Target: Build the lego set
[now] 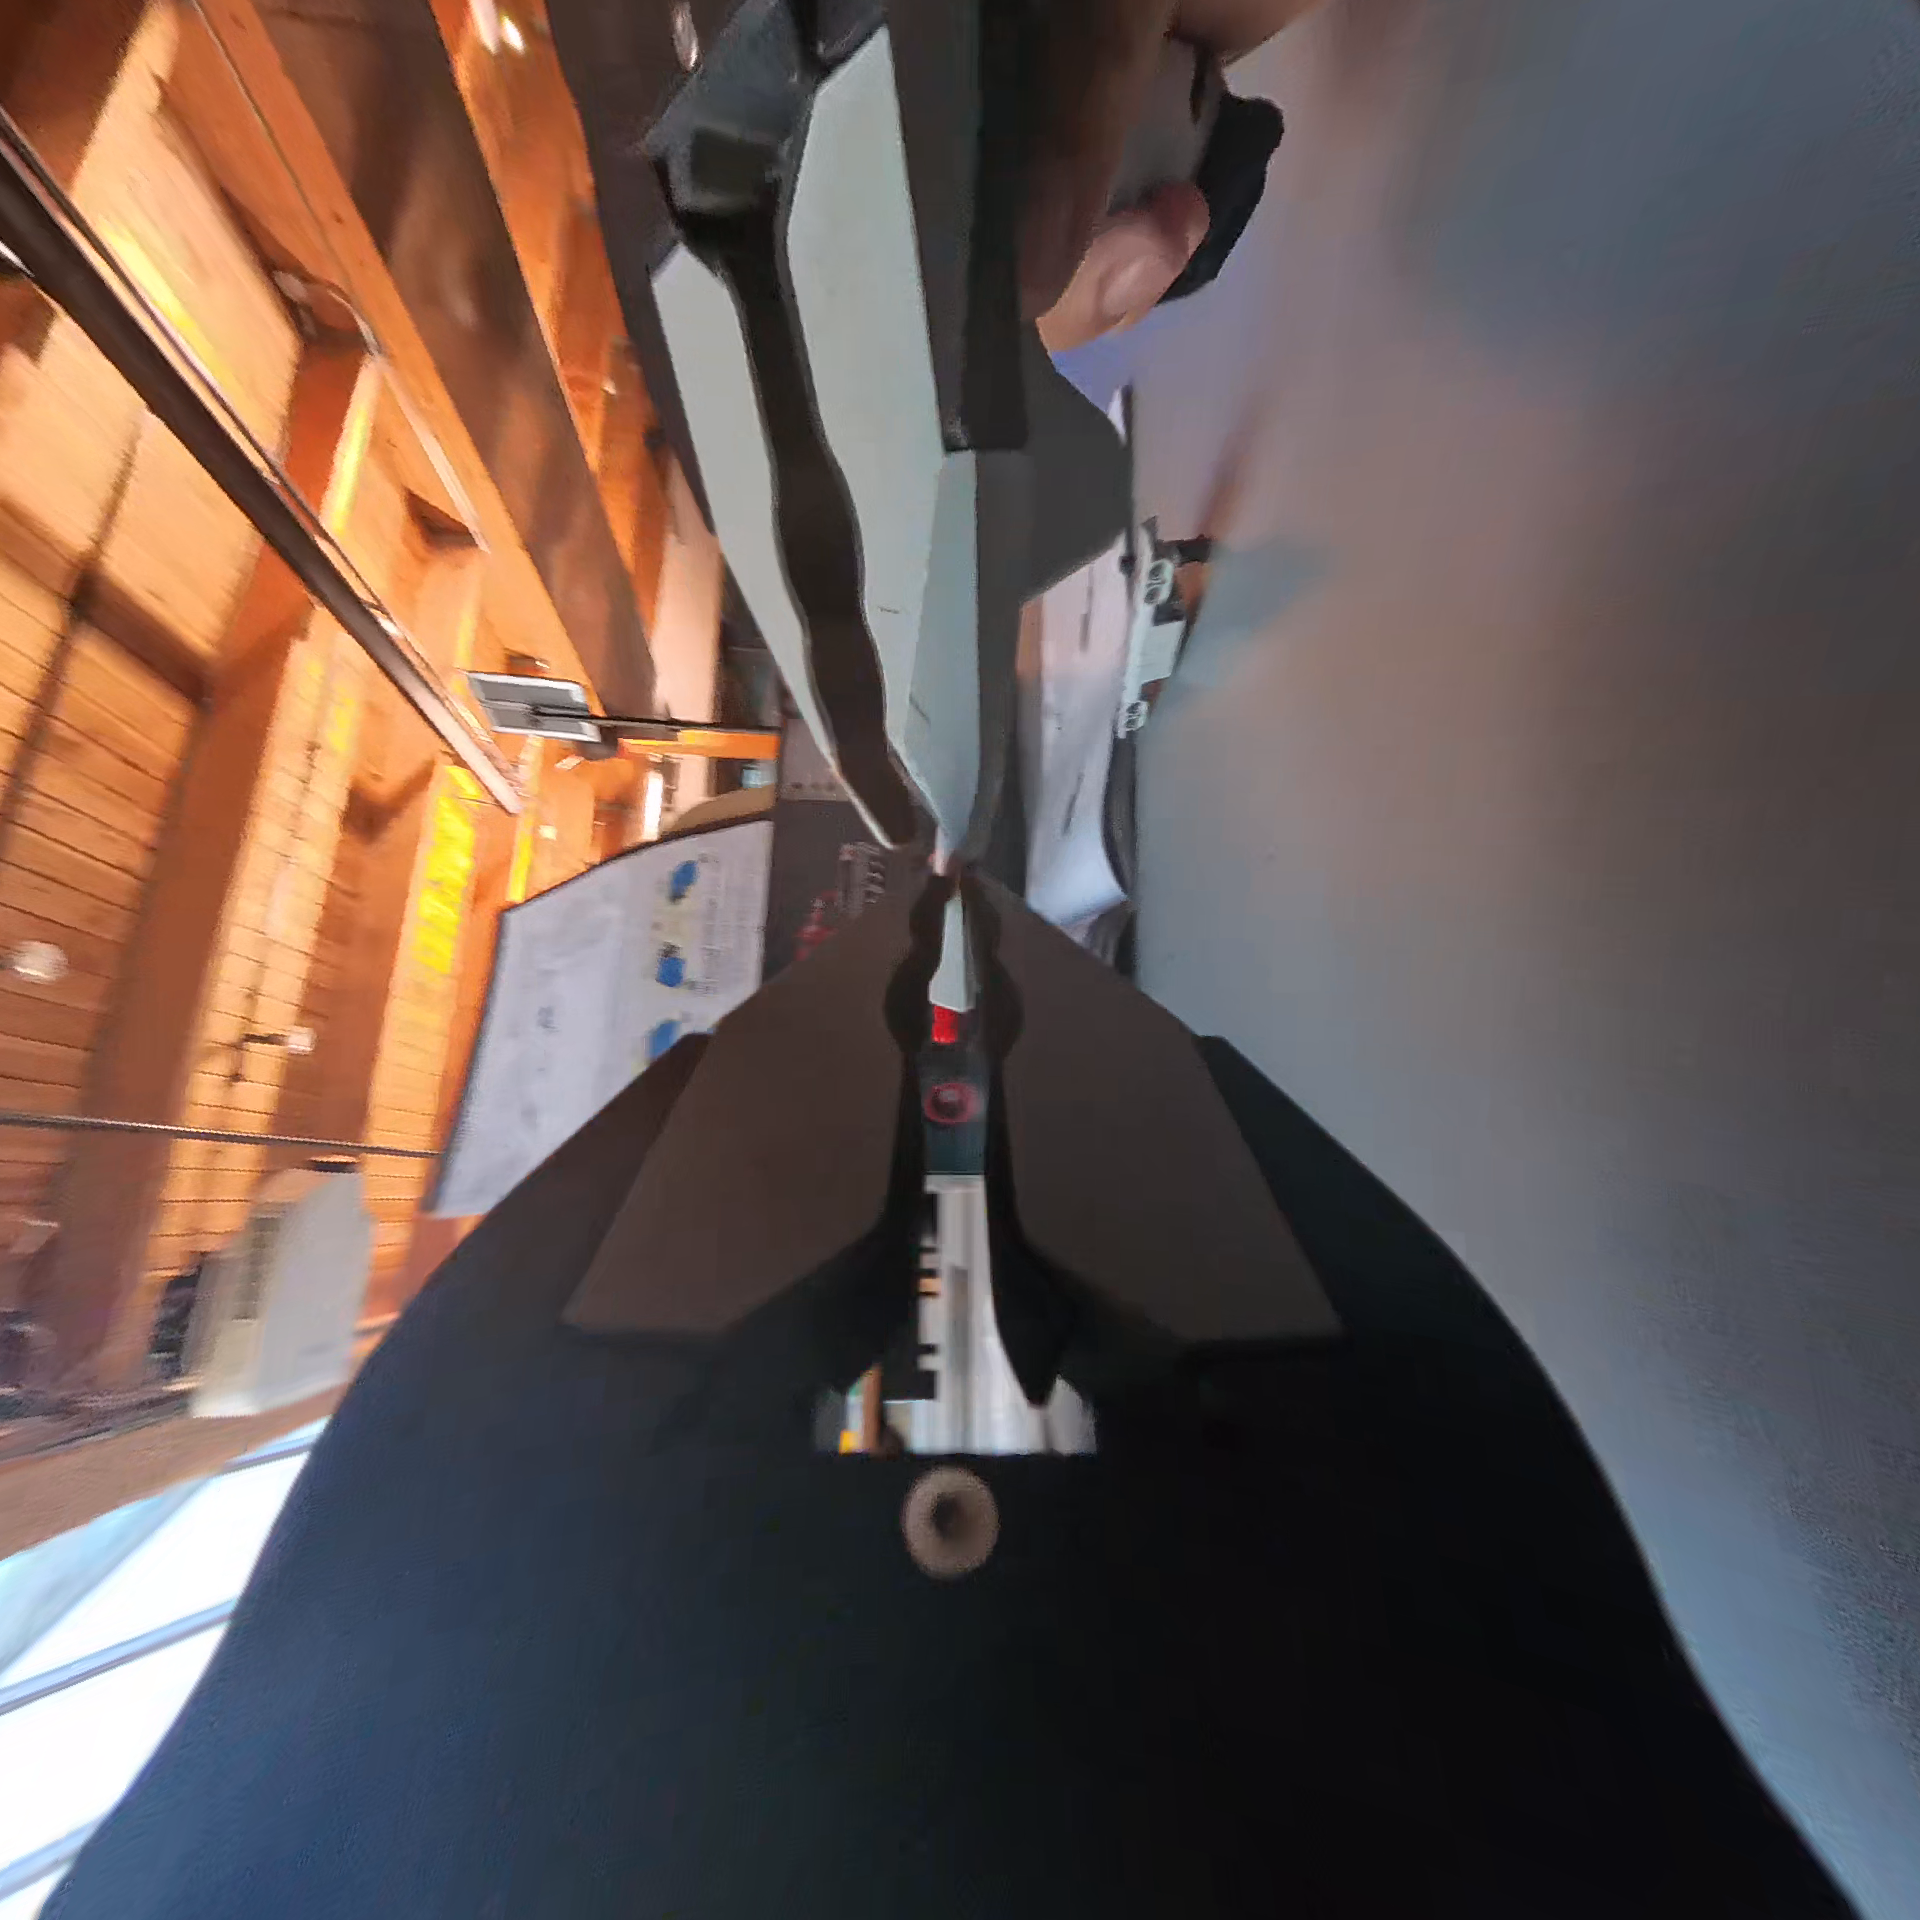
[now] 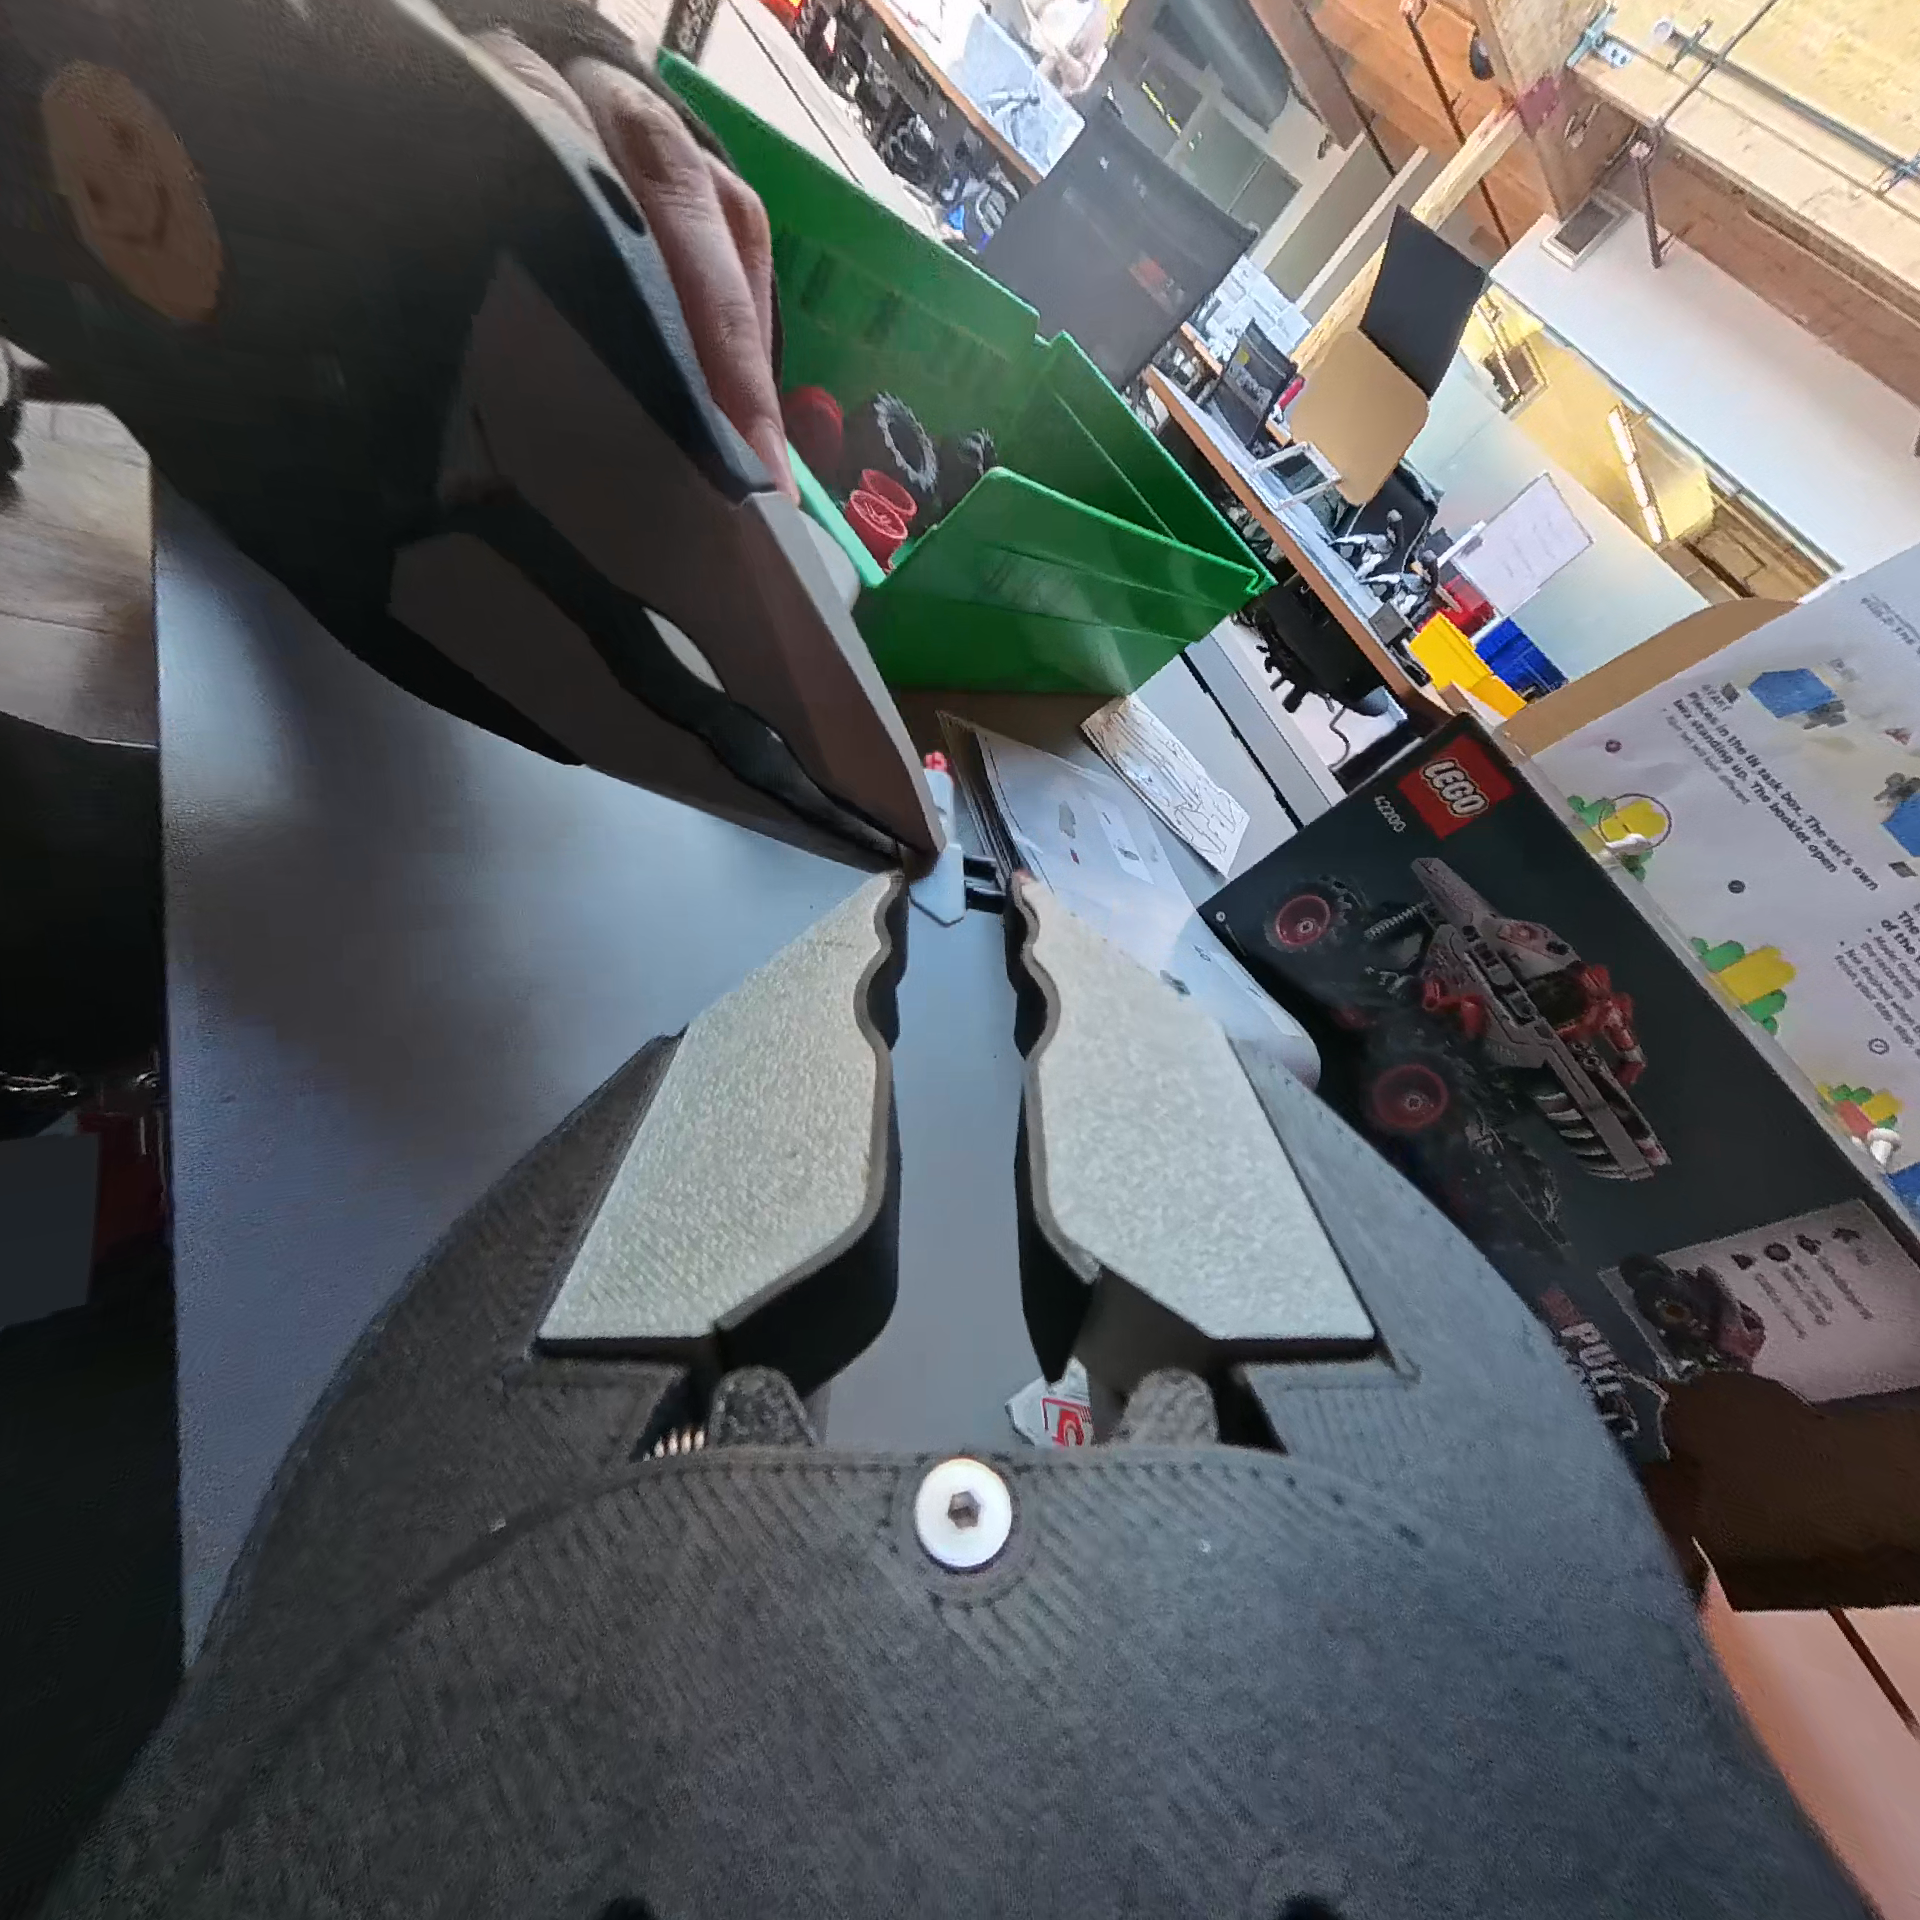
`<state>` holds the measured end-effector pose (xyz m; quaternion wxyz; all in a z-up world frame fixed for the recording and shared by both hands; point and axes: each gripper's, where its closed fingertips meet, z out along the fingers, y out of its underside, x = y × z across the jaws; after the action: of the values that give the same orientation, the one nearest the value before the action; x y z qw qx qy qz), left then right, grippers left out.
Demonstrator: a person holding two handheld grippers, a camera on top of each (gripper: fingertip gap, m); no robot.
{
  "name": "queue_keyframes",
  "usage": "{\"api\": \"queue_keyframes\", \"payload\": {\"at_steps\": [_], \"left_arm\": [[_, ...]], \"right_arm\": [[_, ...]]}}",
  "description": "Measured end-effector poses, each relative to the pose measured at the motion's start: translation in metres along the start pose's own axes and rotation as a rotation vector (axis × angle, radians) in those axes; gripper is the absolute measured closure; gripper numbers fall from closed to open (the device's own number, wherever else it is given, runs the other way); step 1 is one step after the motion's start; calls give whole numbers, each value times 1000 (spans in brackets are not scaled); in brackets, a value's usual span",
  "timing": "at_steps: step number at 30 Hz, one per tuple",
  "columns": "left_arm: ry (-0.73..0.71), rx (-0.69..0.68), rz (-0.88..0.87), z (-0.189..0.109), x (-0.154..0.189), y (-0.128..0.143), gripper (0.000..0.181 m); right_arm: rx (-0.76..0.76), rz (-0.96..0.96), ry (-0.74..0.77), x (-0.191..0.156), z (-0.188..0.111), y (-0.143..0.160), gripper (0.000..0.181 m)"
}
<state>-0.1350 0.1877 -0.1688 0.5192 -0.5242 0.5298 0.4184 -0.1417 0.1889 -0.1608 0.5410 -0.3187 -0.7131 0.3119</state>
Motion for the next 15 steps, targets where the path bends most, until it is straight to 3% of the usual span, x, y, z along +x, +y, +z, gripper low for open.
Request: {"api": "queue_keyframes", "payload": {"at_steps": [5,9,15], "left_arm": [[109,-68,-120,10,14,16,181],[200,-111,-170,16,32,20,181],[310,-187,-211,22,55,31,180]], "right_arm": [[2,27,100,19,-6,1,177],[-68,133,193,43,-9,20,180],[-76,272,215,59,-12,32,181]]}}
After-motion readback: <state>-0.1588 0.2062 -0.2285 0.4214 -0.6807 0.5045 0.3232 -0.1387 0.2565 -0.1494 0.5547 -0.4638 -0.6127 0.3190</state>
